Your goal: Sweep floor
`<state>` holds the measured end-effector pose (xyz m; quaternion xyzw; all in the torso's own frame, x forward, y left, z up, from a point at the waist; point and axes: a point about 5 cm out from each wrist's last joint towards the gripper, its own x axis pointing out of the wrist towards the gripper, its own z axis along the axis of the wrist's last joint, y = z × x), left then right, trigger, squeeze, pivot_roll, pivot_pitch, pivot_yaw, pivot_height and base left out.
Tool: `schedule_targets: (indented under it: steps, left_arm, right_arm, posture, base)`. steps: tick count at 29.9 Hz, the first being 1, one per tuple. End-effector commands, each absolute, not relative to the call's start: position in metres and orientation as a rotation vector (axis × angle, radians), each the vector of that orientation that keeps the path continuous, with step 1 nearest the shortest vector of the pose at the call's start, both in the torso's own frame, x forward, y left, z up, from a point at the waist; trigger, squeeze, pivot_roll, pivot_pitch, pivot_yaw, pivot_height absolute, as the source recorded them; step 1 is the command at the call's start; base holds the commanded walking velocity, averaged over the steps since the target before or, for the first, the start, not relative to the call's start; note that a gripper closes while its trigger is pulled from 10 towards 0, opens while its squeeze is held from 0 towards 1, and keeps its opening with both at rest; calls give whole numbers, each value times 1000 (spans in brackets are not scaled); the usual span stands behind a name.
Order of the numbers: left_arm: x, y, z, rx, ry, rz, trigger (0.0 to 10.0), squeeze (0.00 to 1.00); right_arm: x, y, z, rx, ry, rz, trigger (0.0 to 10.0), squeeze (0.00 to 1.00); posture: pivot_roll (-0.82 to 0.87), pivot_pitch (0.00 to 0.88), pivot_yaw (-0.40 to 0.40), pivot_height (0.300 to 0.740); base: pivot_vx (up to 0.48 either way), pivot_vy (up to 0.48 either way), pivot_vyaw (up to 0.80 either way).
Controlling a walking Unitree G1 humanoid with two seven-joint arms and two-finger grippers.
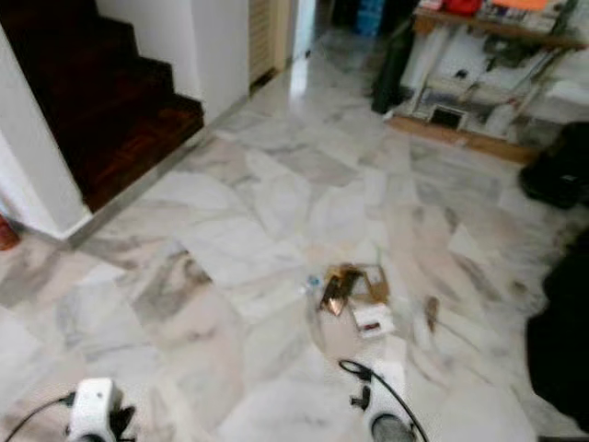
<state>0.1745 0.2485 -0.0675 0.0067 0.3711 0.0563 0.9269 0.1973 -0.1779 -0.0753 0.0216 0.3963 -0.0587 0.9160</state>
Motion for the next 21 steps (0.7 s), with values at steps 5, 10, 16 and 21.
schedule_targets:
  steps: [5, 10, 16, 21]
  left_arm:
    - [173, 240, -71, 16, 770, 93, 10000, 0]
    - [170, 241, -72, 13, 777, 95, 10000, 0]
    - [169, 241, -73, 12, 784, 95, 10000, 0]
    - [168, 240, -74, 10, 795, 99, 10000, 0]
  right_arm:
    - [194, -183, -76, 59, 817, -161, 10000, 0]
    - [190, -184, -78, 57, 827, -161, 10000, 0]
    - [190, -184, -78, 59, 827, -157, 10000, 0]
    - [191, -185, -78, 52, 830, -144, 10000, 0]
  posture:
    - [11, 0, -54, 740]
    - [8, 0, -52, 740]
    - [6, 0, -55, 740]
    - [6, 0, -62, 740]
  base:
    - [0, 0, -757]
    - [0, 0, -722]
    - [0, 0, -687]
    - [0, 0, -671]
